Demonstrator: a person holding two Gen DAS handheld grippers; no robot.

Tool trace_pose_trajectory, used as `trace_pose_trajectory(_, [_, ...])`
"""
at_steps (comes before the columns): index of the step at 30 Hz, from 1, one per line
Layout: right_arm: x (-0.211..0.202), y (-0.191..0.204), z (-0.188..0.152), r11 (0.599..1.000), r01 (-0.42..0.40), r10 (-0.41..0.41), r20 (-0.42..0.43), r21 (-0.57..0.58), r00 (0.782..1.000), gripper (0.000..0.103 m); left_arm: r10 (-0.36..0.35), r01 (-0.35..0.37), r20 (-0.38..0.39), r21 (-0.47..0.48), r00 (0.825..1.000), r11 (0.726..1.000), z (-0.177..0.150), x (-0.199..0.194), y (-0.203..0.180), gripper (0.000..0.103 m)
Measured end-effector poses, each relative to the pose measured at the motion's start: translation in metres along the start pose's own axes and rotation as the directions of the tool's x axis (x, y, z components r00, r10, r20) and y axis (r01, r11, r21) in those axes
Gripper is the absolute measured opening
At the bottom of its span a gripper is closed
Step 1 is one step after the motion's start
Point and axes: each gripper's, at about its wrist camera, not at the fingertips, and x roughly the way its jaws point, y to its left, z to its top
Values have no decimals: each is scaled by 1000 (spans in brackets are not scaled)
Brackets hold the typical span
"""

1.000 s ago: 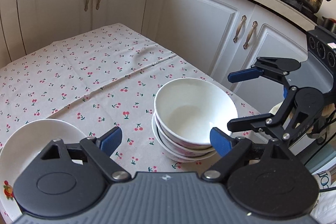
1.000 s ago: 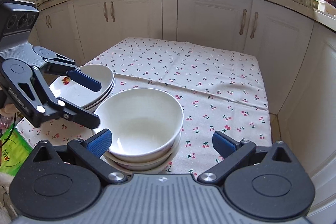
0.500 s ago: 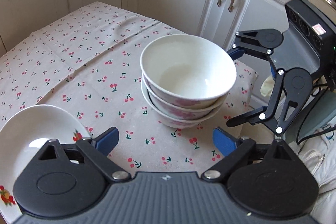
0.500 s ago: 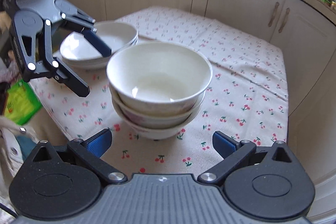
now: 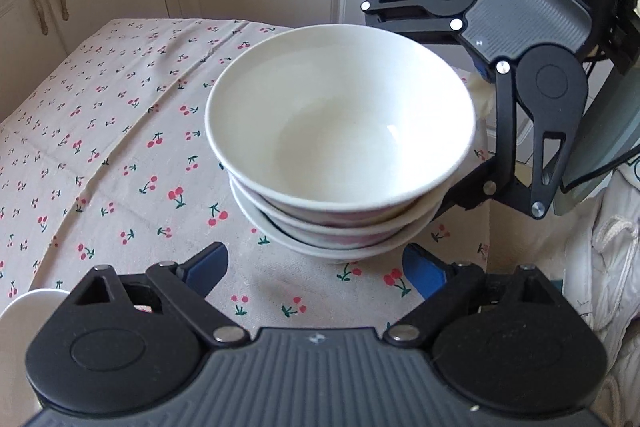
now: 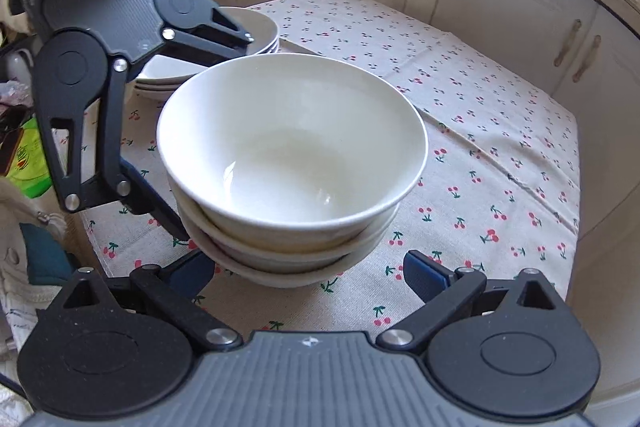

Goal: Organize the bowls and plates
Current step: 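Grasp the three-bowl stack rim with the left tool while the right tool grasps the opposite rim, then carry the bowl stack with both tools and lower it onto the fruit-decal plates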

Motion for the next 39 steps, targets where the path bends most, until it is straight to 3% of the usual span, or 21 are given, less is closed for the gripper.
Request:
trace_pose_trajectory(2, [1,-1,3,999,-20,20,-7,-25,1000,100,-20,20,4,11,1000,1000,0,0,3,87])
trace_pose_trajectory(14, [1,-6,9,994,-101,100,-23,-43,995,94,-147,145,29,54,989,988,5,-1,11,82])
trace_pose_trajectory(17, [2,-7,10,992,-123,122,-24,-34,992,90,-152,150,26,70,988,986,5,-1,11,81])
trace_pose_trajectory(39, [3,-6,15,994,-108,107,-42,-22,993,90,-133,131,25,81,991,988,8,-1,10,80])
